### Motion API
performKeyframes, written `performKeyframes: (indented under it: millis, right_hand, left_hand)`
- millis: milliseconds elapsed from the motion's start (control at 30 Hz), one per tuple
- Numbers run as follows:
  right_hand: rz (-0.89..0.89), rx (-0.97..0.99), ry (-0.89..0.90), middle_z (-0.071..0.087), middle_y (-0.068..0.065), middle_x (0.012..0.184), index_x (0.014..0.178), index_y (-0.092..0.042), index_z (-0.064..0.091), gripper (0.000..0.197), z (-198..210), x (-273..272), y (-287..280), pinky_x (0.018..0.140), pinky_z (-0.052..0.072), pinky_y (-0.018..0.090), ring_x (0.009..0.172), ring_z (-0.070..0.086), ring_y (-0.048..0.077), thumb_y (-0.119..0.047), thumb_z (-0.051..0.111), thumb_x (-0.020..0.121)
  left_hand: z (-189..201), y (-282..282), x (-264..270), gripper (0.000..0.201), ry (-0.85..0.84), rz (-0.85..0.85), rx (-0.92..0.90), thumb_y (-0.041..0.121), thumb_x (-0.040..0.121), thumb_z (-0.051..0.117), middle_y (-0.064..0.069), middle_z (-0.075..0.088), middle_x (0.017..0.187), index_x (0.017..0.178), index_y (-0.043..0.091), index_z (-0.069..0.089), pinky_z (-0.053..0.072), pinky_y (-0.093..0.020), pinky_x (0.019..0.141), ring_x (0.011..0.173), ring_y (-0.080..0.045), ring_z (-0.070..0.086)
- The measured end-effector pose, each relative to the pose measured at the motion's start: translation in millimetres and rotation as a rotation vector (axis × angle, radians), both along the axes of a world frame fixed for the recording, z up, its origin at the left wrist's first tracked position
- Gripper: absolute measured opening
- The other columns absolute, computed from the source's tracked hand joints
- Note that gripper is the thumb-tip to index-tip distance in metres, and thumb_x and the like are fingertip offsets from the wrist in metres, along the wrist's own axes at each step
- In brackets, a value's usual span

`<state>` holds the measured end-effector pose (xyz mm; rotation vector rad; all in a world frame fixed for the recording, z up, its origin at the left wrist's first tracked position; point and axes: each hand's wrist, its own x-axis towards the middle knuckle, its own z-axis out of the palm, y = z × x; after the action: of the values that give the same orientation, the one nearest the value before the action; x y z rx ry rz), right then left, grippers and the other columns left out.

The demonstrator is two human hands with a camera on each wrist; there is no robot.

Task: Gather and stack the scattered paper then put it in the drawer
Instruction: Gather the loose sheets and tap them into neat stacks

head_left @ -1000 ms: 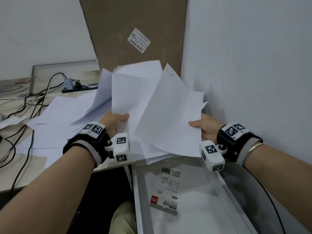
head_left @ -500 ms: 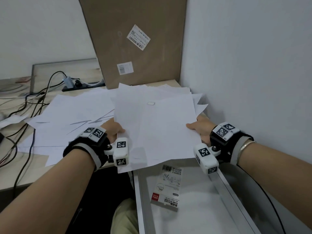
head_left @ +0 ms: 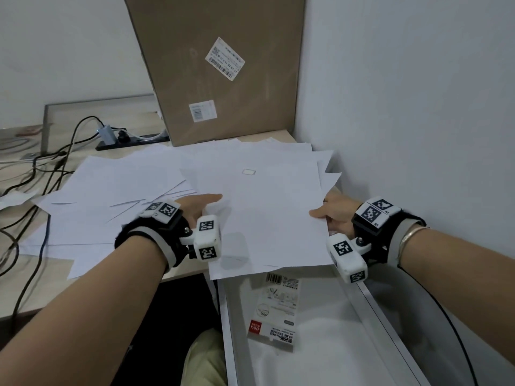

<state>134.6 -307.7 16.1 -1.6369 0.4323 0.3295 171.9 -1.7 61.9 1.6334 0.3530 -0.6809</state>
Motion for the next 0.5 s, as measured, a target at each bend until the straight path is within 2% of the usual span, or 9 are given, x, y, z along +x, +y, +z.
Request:
performKeyframes:
  millis: [67, 100, 133, 167, 233, 267, 367, 433, 500]
  right_hand:
    - [0.013, -0.027, 0.005, 0.063, 0.014, 0.123, 0.126, -0.003, 0.053, 0.035, -0.9, -0.3, 2.1, 0.066, 0.056, 0.037, 0.108, 0.062, 0.032, 0.005, 0.054, 0.092]
    - [0.020, -0.045, -0.005, 0.063, 0.014, 0.122, 0.126, -0.002, 0.053, 0.035, 0.0, -0.8, 3.2, 0.063, 0.056, 0.034, 0.106, 0.062, 0.031, 0.004, 0.054, 0.092]
    - [0.031, -0.059, -0.021, 0.064, 0.014, 0.122, 0.125, -0.002, 0.053, 0.035, -0.2, 0.3, 3.5, 0.066, 0.056, 0.034, 0.105, 0.063, 0.031, 0.004, 0.055, 0.091]
    - [0.041, -0.074, -0.037, 0.064, 0.013, 0.122, 0.125, -0.003, 0.053, 0.035, 0.0, 0.7, 3.7, 0.072, 0.056, 0.035, 0.106, 0.063, 0.030, 0.004, 0.056, 0.091]
    - [0.057, -0.091, -0.058, 0.065, 0.013, 0.120, 0.124, -0.004, 0.054, 0.035, 0.9, -0.1, 5.0, 0.081, 0.055, 0.038, 0.107, 0.064, 0.030, 0.004, 0.056, 0.091]
    - [0.062, -0.092, -0.066, 0.065, 0.012, 0.118, 0.123, -0.004, 0.054, 0.033, 0.6, -0.5, 4.7, 0.081, 0.055, 0.037, 0.105, 0.064, 0.029, 0.004, 0.056, 0.091]
    - [0.033, -0.004, -0.060, 0.067, 0.008, 0.106, 0.115, -0.009, 0.057, 0.023, 1.6, -3.0, 3.2, 0.070, 0.054, 0.030, 0.088, 0.065, 0.020, -0.001, 0.055, 0.093]
    - [-0.059, 0.052, -0.036, 0.068, 0.005, 0.095, 0.105, -0.014, 0.060, 0.011, 5.6, -2.2, 0.1, 0.059, 0.052, 0.026, 0.075, 0.063, 0.016, -0.011, 0.057, 0.094]
    - [-0.162, 0.049, 0.012, 0.065, 0.003, 0.084, 0.095, -0.017, 0.059, 0.006, 10.0, 2.6, -7.1, 0.041, 0.041, 0.020, 0.063, 0.058, 0.015, -0.023, 0.058, 0.095]
  left_hand:
    - [-0.6, -12.6, -1.5, 0.045, 0.011, -0.076, 0.048, 0.036, 0.076, 0.076, -0.016, 0.073, 0.093, 0.112, 0.012, 0.063, 0.055, -0.029, 0.066, 0.070, -0.024, 0.068]
    - [-8.3, -16.3, 7.4, 0.056, -0.018, -0.106, 0.092, 0.038, 0.066, 0.084, -0.018, 0.070, 0.108, 0.111, 0.013, 0.064, 0.051, -0.033, 0.080, 0.084, -0.026, 0.065]
    - [-12.4, -21.6, 11.5, 0.054, -0.059, -0.122, 0.152, 0.034, 0.063, 0.087, -0.018, 0.067, 0.114, 0.108, 0.014, 0.064, 0.048, -0.040, 0.091, 0.092, -0.028, 0.062]
    - [-12.7, -27.0, 12.1, 0.044, -0.096, -0.100, 0.172, 0.027, 0.068, 0.084, -0.017, 0.068, 0.110, 0.104, 0.012, 0.064, 0.048, -0.043, 0.094, 0.092, -0.029, 0.063]
    - [-8.4, -37.6, 7.5, 0.043, -0.166, -0.085, 0.297, 0.022, 0.074, 0.080, -0.015, 0.067, 0.096, 0.107, 0.001, 0.061, 0.055, -0.039, 0.080, 0.084, -0.031, 0.065]
    - [-6.0, -41.4, 5.1, 0.047, -0.191, -0.114, 0.427, 0.024, 0.077, 0.078, -0.015, 0.065, 0.100, 0.111, 0.000, 0.056, 0.053, -0.035, 0.074, 0.088, -0.032, 0.063]
    - [-8.2, -39.5, 9.6, 0.059, -0.327, -0.104, 0.668, 0.018, 0.085, 0.070, -0.015, 0.050, 0.131, 0.131, -0.003, 0.040, 0.042, -0.041, 0.101, 0.121, -0.034, 0.048]
    - [-11.0, -30.4, 13.7, 0.056, -0.366, -0.067, 0.671, 0.010, 0.084, 0.069, -0.019, 0.050, 0.131, 0.130, -0.003, 0.041, 0.041, -0.044, 0.104, 0.121, -0.036, 0.048]
    - [-18.2, -13.7, 21.0, 0.056, -0.385, -0.018, 0.612, 0.002, 0.081, 0.069, -0.021, 0.052, 0.130, 0.129, -0.003, 0.042, 0.044, -0.046, 0.101, 0.119, -0.037, 0.051]
